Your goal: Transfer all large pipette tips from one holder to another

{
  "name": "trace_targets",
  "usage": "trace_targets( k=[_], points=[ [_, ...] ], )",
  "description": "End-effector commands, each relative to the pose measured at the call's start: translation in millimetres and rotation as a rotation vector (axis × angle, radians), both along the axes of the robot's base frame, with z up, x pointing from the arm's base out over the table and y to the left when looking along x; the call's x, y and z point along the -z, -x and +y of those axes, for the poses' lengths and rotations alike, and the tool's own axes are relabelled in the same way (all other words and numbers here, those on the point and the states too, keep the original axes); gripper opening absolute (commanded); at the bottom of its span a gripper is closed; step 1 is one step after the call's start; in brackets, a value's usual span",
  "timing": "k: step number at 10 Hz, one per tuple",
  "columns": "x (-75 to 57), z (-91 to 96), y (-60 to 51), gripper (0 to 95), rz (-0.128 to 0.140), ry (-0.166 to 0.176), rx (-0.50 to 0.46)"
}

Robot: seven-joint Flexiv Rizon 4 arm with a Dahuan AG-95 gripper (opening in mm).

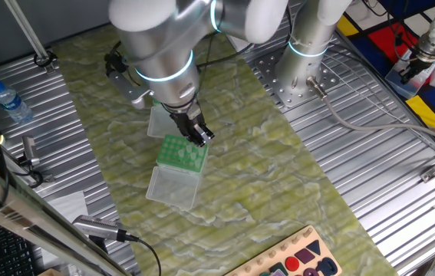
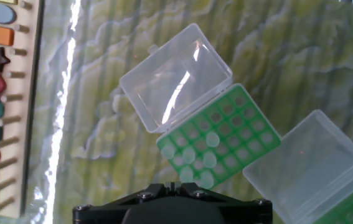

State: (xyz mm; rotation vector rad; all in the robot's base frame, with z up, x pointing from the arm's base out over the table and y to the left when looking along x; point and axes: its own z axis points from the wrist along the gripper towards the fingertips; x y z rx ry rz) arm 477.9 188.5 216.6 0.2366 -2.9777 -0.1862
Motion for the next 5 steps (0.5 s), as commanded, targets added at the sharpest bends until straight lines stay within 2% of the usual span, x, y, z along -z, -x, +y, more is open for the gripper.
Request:
trace_targets(
  k=[1, 3, 5],
  points=[
    [0.0, -0.3, 0.3, 0.0, -0.013, 0.031, 0.127],
    [0.0, -0.3, 0.3, 0.0, -0.006, 0.039, 0.177],
    [0.0, -0.3, 0.3, 0.0, -0.008, 0.040, 0.180]
  ],
)
